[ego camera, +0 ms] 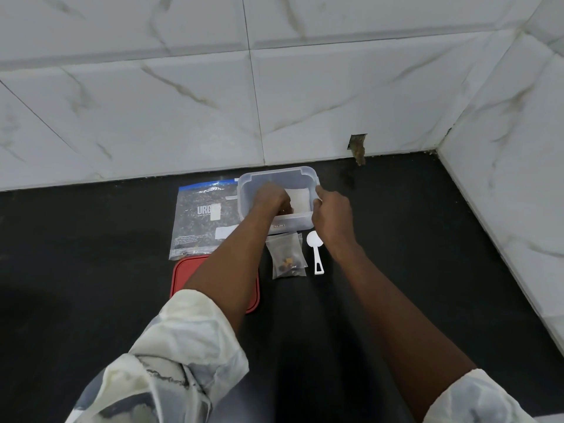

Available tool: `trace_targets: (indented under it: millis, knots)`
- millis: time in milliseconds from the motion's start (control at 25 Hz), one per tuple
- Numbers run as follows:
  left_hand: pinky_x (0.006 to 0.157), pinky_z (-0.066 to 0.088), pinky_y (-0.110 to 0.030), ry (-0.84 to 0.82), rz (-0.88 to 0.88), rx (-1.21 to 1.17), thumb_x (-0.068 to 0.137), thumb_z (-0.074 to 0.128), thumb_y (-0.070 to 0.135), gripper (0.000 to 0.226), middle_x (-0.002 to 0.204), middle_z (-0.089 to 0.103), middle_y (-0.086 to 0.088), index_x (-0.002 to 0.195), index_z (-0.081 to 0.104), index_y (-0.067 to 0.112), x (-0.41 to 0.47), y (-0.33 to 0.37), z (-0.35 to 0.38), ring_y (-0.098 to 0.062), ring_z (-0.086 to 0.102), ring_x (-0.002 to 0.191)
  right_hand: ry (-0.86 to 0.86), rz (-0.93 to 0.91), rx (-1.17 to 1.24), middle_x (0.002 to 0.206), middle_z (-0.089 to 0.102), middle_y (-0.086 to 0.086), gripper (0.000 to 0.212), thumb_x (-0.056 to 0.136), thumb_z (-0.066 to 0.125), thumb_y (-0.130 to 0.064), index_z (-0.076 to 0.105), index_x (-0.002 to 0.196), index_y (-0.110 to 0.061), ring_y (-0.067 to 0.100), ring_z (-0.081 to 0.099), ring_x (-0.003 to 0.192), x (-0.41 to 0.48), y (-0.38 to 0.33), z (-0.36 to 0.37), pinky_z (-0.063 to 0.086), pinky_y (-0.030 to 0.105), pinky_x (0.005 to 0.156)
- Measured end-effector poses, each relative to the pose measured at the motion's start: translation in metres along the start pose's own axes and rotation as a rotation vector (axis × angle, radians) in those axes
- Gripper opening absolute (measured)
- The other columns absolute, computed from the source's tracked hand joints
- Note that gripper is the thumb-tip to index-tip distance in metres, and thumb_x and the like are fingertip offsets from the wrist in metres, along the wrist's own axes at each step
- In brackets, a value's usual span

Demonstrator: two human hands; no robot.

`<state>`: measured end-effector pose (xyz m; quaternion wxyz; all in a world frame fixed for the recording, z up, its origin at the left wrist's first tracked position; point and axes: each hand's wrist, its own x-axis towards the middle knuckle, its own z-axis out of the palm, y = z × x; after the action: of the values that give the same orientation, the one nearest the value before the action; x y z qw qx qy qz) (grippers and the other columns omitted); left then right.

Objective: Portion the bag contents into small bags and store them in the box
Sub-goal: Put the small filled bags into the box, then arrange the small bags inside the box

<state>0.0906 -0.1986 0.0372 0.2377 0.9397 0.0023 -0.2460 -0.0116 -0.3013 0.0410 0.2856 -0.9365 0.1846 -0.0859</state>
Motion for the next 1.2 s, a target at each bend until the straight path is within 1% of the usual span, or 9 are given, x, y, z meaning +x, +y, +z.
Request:
trace_targets:
  millis: [160,360,520,680,800,960,1080,1120,1200]
  knots:
    - [0.097,0.053,-0.035,0.017,0.029,-0.074,0.089,0.076,0.023,0.038,0.114,0.074,-0.014,0.116,0.067,-0.002,0.004,-0.002,0.007,-0.028,0.072,0.104,-0.001,-0.013,-0.016,0.115,0.067,0.021,0.036,0.099,0.049,-0.008,0.055,0.135,-0.004,0.033,0.063,0.105,0.0,0.0,-0.001,0.052,0.04,0.09]
    - [0.094,0.053,-0.035,0.226,0.197,0.026,0.081,0.081,0.01,0.039,0.12,0.07,-0.013,0.118,0.068,0.006,0.006,-0.009,0.008,-0.03,0.067,0.111,0.001,-0.01,-0.015,0.112,0.067,0.021,0.034,0.099,0.049,-0.007,0.058,0.131,-0.002,0.034,0.063,0.103,-0.001,-0.002,-0.003,0.051,0.04,0.088]
    - [0.105,0.049,-0.038,0.049,0.291,0.133,0.081,0.082,0.013,0.057,0.132,0.064,-0.009,0.134,0.063,0.016,0.013,-0.005,0.014,-0.029,0.062,0.117,-0.003,-0.013,-0.006,0.109,0.068,0.02,0.034,0.098,0.051,-0.007,0.059,0.13,-0.003,0.033,0.064,0.102,0.0,-0.001,-0.001,0.053,0.041,0.087]
    - [0.106,0.047,-0.036,-0.097,0.335,0.303,0.091,0.068,0.012,0.05,0.141,0.059,-0.012,0.139,0.057,0.008,0.023,-0.002,0.02,-0.032,0.058,0.126,0.01,-0.022,-0.019,0.104,0.069,0.02,0.03,0.097,0.051,-0.007,0.061,0.126,-0.004,0.034,0.064,0.097,0.001,-0.001,0.001,0.052,0.039,0.082]
    - [0.104,0.05,-0.035,-0.032,0.417,0.37,0.095,0.064,0.009,0.042,0.14,0.06,-0.014,0.136,0.06,0.005,0.026,-0.005,0.021,-0.033,0.059,0.125,0.02,-0.018,-0.024,0.103,0.069,0.02,0.029,0.097,0.05,-0.006,0.062,0.124,-0.004,0.034,0.064,0.098,0.0,0.0,0.0,0.051,0.038,0.082]
    - [0.096,0.053,-0.033,0.307,0.336,-0.079,0.091,0.067,0.005,0.025,0.117,0.073,-0.013,0.114,0.075,0.008,0.003,-0.016,-0.012,-0.029,0.069,0.107,-0.004,0.003,0.051,0.108,0.067,0.019,0.032,0.098,0.051,-0.009,0.06,0.128,-0.004,0.033,0.062,0.102,-0.003,0.001,-0.001,0.05,0.038,0.087]
    - [0.081,0.051,-0.028,0.662,0.145,-0.341,0.088,0.066,0.006,0.021,0.104,0.077,-0.014,0.105,0.078,0.006,-0.022,-0.057,-0.047,-0.029,0.072,0.097,0.172,-0.015,0.078,0.108,0.062,0.011,0.028,0.097,0.052,-0.014,0.063,0.122,-0.009,0.026,0.058,0.1,-0.022,0.002,-0.004,0.046,0.031,0.078]
    - [0.081,0.051,-0.029,0.672,0.086,-0.365,0.087,0.068,0.009,0.019,0.102,0.077,-0.015,0.104,0.078,0.005,-0.028,-0.076,-0.052,-0.031,0.072,0.095,0.221,-0.025,0.071,0.103,0.063,0.009,0.021,0.096,0.053,-0.014,0.067,0.111,-0.01,0.022,0.058,0.093,-0.034,0.002,-0.003,0.043,0.027,0.073]
    - [0.08,0.057,-0.037,0.498,0.012,-0.495,0.087,0.074,0.016,0.019,0.091,0.075,-0.018,0.099,0.076,0.002,-0.036,-0.103,-0.051,-0.032,0.072,0.082,0.123,0.022,0.055,0.086,0.065,0.006,0.017,0.095,0.052,-0.016,0.067,0.086,-0.013,0.019,0.059,0.076,-0.06,-0.002,0.002,0.037,0.025,0.064]
